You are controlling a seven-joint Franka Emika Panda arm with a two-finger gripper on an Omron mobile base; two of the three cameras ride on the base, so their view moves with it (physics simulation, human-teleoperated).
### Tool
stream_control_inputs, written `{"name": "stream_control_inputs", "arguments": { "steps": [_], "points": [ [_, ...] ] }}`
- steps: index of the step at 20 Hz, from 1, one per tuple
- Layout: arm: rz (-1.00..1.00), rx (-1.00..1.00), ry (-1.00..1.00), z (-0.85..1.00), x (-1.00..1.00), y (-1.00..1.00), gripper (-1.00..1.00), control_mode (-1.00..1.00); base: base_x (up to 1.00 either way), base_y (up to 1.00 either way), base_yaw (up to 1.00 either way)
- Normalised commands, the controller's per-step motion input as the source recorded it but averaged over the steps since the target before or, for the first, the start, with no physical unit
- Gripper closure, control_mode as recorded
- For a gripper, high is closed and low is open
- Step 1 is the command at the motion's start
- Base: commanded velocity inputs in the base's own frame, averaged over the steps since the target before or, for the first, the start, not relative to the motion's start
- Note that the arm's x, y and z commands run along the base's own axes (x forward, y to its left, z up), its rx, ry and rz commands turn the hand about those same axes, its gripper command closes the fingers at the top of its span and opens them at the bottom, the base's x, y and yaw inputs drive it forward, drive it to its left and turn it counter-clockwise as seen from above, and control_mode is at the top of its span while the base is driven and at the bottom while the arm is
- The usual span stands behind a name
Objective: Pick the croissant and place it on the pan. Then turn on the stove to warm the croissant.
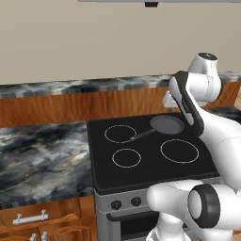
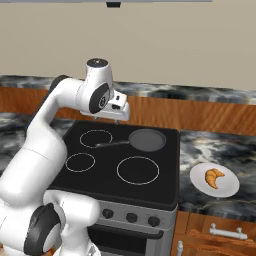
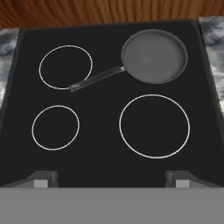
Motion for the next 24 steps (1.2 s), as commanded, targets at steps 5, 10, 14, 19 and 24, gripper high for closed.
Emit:
{"name": "stream_control_inputs", "arguments": {
  "steps": [5, 10, 14, 19, 24],
  "points": [
    [-0.05, -0.01, 0.01, -0.16, 0.00, -0.81, -1.00, -1.00, 0.00, 0.00, 0.00],
    [-0.03, -0.04, 0.03, -0.14, 0.00, -0.75, -1.00, -1.00, 0.00, 0.00, 0.00],
    [-0.06, -0.06, 0.04, -0.11, 0.00, -0.76, -1.00, -1.00, 0.00, 0.00, 0.00],
    [-0.06, -0.07, 0.06, -0.08, 0.00, -0.68, -1.00, -1.00, 0.00, 0.00, 0.00],
    [-0.08, -0.06, 0.05, -0.03, 0.00, -0.58, -1.00, -1.00, 0.00, 0.00, 0.00]
  ]
}}
